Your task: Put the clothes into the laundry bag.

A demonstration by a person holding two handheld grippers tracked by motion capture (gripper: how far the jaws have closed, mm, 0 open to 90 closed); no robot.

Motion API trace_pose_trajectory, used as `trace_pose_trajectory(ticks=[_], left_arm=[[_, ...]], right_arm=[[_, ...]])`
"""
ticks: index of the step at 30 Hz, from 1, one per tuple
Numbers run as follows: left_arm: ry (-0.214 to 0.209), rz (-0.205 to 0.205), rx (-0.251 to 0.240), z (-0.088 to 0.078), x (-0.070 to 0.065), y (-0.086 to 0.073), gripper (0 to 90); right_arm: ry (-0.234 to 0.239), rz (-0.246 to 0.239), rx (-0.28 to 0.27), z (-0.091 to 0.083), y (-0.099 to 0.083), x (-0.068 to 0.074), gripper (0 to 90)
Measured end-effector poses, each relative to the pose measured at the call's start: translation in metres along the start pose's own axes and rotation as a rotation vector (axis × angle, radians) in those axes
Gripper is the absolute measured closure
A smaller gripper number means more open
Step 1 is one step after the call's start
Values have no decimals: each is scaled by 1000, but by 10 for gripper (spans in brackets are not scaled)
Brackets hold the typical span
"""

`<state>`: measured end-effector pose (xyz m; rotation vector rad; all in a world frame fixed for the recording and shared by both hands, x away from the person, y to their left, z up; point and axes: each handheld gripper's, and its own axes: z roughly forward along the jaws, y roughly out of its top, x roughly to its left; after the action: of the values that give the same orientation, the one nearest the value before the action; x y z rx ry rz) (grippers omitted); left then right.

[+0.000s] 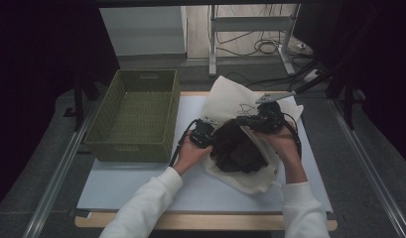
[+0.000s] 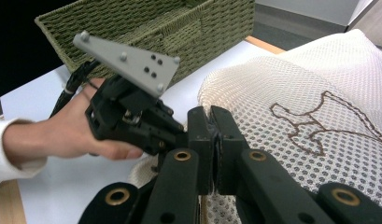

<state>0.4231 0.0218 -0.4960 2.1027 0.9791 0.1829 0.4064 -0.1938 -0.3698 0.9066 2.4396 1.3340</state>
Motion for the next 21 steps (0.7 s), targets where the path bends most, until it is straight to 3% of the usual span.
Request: trace_pose_trajectory(ticks=[6,10,12,16,21], left_arm=[[-38,30,6,5,-21,-3,900],[23,86,2,9,-35,-2,900],[33,92,4,10,-35,-1,900],[16,56,-8,11,-27,-3,900],[-9,63,-44,-5,-22,-6,900]], right_arm=[[-2,2,4,2,0,0,880],[-5,3,3,1,-1,-1,880],[-7,2,3,1,0,-1,880],[-4,1,4,2,-1,-1,880],[-1,6,1,0,-2,-2,880]])
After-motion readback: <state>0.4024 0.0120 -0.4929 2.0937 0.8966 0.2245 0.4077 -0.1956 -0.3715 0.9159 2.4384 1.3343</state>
